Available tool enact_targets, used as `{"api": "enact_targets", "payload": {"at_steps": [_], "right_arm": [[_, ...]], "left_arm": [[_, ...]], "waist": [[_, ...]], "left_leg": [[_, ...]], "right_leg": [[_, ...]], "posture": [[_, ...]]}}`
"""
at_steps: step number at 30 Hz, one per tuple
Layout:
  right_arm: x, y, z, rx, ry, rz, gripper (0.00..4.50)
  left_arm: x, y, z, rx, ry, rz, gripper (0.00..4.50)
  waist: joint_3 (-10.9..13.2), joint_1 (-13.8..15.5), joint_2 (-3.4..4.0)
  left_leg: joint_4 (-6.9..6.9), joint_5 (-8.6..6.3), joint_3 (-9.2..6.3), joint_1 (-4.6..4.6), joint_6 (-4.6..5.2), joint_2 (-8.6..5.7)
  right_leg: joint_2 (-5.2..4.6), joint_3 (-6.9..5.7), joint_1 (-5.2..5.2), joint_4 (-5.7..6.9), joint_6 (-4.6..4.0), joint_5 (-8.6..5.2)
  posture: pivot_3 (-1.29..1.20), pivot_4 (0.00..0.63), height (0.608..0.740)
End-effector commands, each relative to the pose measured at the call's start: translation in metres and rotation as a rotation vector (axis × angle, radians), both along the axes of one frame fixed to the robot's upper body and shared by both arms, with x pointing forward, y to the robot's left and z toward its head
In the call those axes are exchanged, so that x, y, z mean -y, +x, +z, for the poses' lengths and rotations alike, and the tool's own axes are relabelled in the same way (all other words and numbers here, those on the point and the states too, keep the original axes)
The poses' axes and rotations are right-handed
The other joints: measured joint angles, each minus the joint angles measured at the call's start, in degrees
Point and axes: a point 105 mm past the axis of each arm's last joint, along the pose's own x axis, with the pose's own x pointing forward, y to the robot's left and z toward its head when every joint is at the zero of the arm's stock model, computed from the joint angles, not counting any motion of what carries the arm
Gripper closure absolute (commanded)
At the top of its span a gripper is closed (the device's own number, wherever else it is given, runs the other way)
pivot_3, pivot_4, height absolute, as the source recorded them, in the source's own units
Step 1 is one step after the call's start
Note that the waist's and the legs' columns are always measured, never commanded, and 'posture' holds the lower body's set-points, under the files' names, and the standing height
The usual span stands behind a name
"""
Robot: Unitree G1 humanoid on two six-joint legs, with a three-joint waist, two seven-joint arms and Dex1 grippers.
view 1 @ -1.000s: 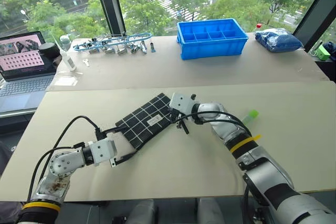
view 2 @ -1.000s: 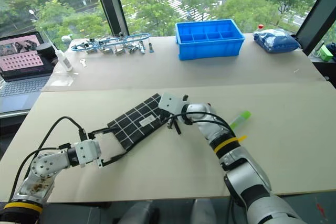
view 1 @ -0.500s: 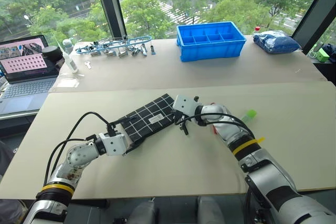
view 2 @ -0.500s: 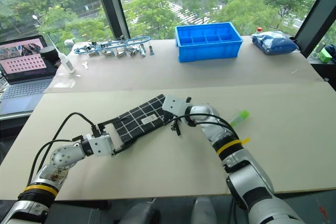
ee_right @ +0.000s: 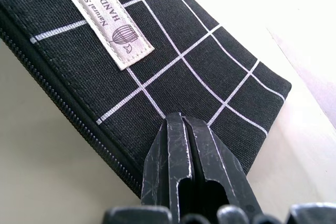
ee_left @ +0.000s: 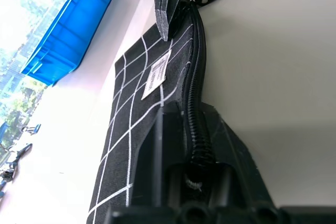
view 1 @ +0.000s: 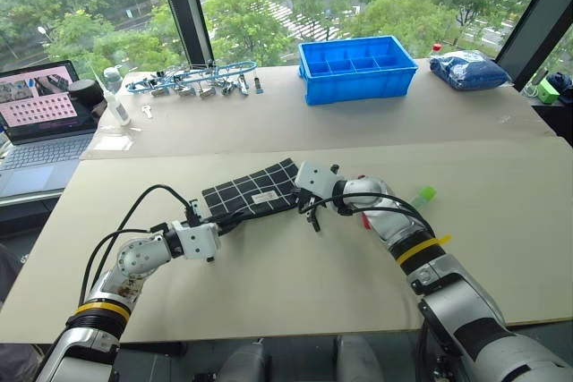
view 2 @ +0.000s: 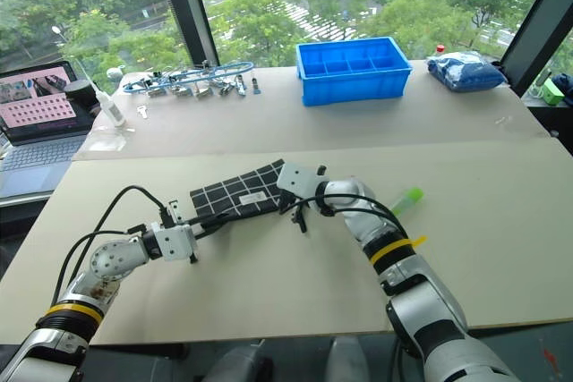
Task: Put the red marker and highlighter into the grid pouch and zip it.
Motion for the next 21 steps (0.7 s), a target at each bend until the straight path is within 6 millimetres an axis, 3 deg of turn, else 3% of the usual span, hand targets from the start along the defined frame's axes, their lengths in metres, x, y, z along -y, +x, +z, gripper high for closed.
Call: {"api": "enact_targets", "payload": {"at_steps": [1,4,5,10,12,14,16,21], "right_arm": [[0.002,0.005,0.011,0.032,0.042,-0.033,4.50],[0.004,0.005,0.018,-0.044,0.104,-0.044,3.82],[0.004,0.004,0.024,-0.073,0.132,-0.041,3.38],[0.033,0.026,0.093,-0.160,0.429,-0.193,1.68],[0.046,0.020,0.116,-0.222,0.506,-0.165,1.04],[0.060,0.018,0.139,-0.243,0.589,-0.171,1.04],[0.069,0.013,0.147,-0.265,0.610,-0.172,1.04],[0.061,0.000,0.117,-0.315,0.525,-0.163,1.04]], "left_arm": [[-0.003,-0.009,-0.023,-0.091,0.046,-0.004,4.48],[-0.004,-0.008,-0.023,-0.106,0.032,0.011,4.50],[-0.004,-0.007,-0.022,-0.115,0.010,0.023,4.50],[-0.002,0.003,-0.003,-0.155,-0.197,0.099,4.50],[-0.001,0.008,0.008,-0.171,-0.285,0.117,4.50],[0.002,0.010,0.016,-0.183,-0.332,0.114,4.50],[0.006,0.012,0.023,-0.190,-0.354,0.101,4.50],[0.015,0.018,0.037,-0.192,-0.372,0.072,4.50]], "waist": [[0.0,0.0,0.00],[0.0,0.0,0.00],[0.0,0.0,0.00],[0.1,-0.1,0.09],[0.1,0.2,0.11],[0.1,0.4,0.09],[0.1,0.2,0.08],[0.1,-1.0,0.07]], "left_leg": [[0.00,0.00,0.00,0.00,0.00,0.00],[-0.02,0.00,0.00,-0.01,0.00,0.00],[-0.02,0.00,0.00,-0.01,0.00,0.00],[-0.02,-0.02,-0.01,-0.07,0.04,0.01],[0.04,-0.02,-0.01,-0.35,0.04,-0.03],[0.10,0.02,-0.11,-0.86,-0.02,-0.02],[0.09,0.09,-0.15,-0.95,-0.14,0.04],[0.04,0.06,-0.07,-1.19,-0.15,0.06]], "right_leg": [[0.00,0.00,0.00,0.00,0.01,-0.01],[0.00,0.00,-0.01,0.00,0.02,-0.01],[0.00,0.00,-0.01,-0.01,0.02,-0.01],[0.01,0.03,-0.11,-0.02,0.00,0.00],[0.01,0.06,-0.38,0.01,-0.14,0.10],[0.01,-0.01,-0.82,0.03,-0.41,0.26],[0.08,-0.06,-0.87,0.06,-0.44,0.28],[0.11,-0.05,-0.92,-0.41,-0.37,0.29]], "posture": [[0.00,0.150,0.740],[0.00,0.150,0.740],[0.00,0.150,0.740],[0.00,0.150,0.740],[0.00,0.150,0.740],[0.00,0.150,0.740],[0.00,0.150,0.740],[0.00,0.150,0.740]]}}
